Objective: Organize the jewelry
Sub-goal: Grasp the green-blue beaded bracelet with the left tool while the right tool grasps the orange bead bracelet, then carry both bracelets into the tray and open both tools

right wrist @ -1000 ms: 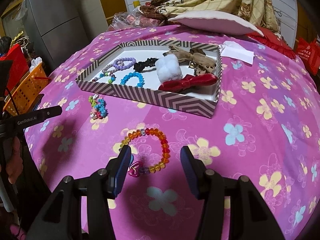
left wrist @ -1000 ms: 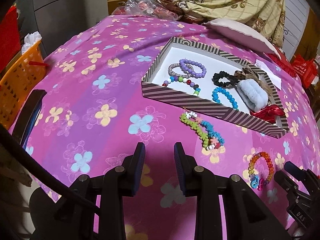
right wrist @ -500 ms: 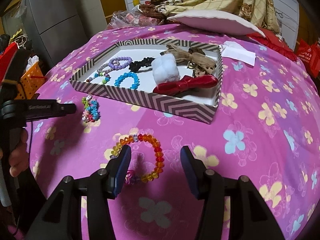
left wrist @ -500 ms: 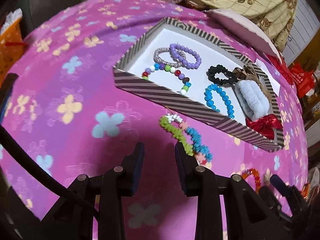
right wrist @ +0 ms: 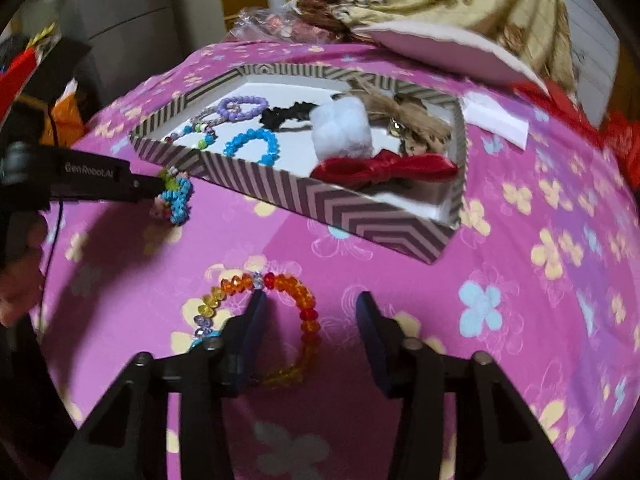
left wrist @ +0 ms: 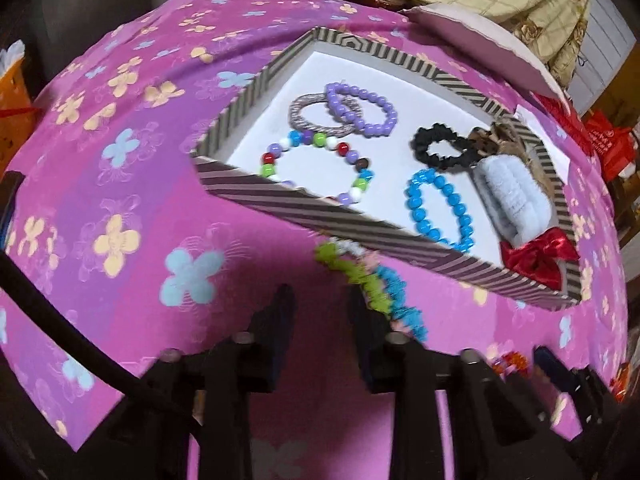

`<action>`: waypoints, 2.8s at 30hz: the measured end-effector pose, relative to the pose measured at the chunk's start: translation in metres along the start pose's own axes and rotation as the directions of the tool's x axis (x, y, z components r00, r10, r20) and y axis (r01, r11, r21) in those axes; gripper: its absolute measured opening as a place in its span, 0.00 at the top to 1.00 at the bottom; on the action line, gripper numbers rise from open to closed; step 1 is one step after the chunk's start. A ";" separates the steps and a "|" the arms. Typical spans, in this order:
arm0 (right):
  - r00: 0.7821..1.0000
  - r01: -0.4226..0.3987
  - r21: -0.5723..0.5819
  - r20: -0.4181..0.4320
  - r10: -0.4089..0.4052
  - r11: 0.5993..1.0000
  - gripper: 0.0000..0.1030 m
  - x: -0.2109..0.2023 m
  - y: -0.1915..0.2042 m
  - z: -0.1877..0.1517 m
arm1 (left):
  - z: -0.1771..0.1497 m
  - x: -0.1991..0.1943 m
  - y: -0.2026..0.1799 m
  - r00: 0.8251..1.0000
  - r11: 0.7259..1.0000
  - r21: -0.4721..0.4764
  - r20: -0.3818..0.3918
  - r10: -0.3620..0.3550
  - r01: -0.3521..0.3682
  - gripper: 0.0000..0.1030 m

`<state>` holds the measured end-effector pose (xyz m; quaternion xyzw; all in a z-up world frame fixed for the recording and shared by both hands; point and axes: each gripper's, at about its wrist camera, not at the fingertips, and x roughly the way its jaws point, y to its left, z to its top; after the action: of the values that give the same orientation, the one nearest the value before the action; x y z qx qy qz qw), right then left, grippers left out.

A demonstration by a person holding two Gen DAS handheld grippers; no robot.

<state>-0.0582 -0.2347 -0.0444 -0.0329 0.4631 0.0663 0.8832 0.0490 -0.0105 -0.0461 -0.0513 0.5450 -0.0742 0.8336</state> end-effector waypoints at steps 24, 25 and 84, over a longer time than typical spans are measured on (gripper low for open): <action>0.997 -0.074 -0.003 0.010 0.074 0.997 0.70 -0.003 -0.002 -0.001 | 0.012 0.005 -0.015 0.997 0.998 -0.019 -0.053 0.052 -0.053 0.69; 0.997 -0.076 -0.002 0.009 0.076 0.997 0.70 -0.003 -0.002 -0.001 | 0.012 0.003 -0.010 0.996 0.998 -0.015 -0.058 0.064 -0.065 0.69; 0.983 -0.112 -0.062 0.142 0.120 0.992 0.91 -0.034 -0.008 0.182 | 0.121 -0.076 -0.046 0.987 0.986 0.169 0.157 -0.037 0.010 0.91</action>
<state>0.0723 -0.2240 0.0869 -0.0247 0.3966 0.1324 0.9080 0.1268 -0.0418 0.0782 0.0066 0.4678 -0.1250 0.8749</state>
